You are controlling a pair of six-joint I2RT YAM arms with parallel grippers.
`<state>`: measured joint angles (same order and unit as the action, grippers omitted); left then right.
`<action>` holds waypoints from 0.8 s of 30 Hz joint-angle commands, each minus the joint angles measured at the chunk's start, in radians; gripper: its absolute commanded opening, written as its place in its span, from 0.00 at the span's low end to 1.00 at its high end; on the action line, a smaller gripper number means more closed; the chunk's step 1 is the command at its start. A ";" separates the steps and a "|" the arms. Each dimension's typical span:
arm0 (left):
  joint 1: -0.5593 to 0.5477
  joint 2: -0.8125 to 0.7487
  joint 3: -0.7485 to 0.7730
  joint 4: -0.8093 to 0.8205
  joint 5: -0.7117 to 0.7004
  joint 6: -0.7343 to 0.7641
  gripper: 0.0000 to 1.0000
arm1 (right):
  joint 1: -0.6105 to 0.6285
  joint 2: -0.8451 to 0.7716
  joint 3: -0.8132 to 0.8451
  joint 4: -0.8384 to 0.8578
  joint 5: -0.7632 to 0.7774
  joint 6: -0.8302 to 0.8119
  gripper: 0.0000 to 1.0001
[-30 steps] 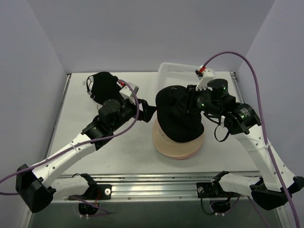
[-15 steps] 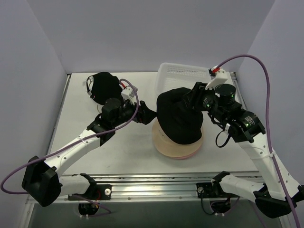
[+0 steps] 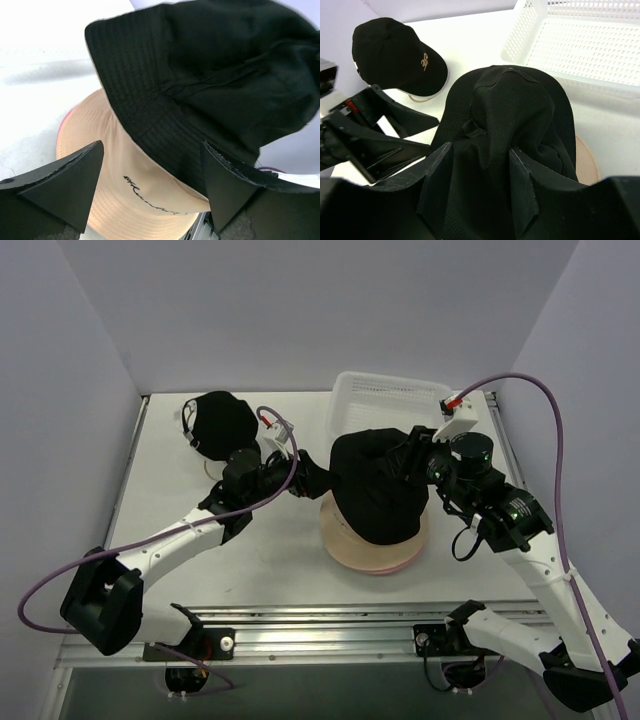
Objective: Stack the hats
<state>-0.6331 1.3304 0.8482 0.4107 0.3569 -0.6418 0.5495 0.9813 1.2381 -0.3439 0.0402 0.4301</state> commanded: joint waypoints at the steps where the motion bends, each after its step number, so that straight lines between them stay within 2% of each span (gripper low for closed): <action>1: 0.004 0.039 0.029 0.109 0.051 -0.039 0.86 | 0.000 -0.026 -0.014 0.059 0.013 -0.002 0.42; 9: 0.004 0.088 0.051 0.163 0.068 -0.073 0.76 | 0.000 -0.046 -0.040 0.072 0.000 -0.008 0.41; 15: 0.007 0.093 0.049 0.207 0.088 -0.104 0.50 | 0.000 -0.052 -0.054 0.077 0.001 -0.016 0.41; 17: 0.007 0.084 0.046 0.212 0.090 -0.107 0.37 | 0.000 -0.056 -0.063 0.082 -0.003 -0.017 0.41; 22: 0.010 0.072 0.037 0.208 0.099 -0.121 0.12 | 0.000 -0.066 -0.088 0.097 -0.008 -0.013 0.42; 23: 0.012 0.069 0.032 0.209 0.102 -0.127 0.04 | 0.000 -0.066 -0.092 0.098 -0.008 -0.013 0.42; 24: 0.013 0.063 0.028 0.209 0.105 -0.130 0.02 | 0.000 -0.064 -0.095 0.100 -0.007 -0.013 0.42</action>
<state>-0.6262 1.4284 0.8547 0.5518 0.4286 -0.7578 0.5495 0.9321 1.1534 -0.2935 0.0380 0.4213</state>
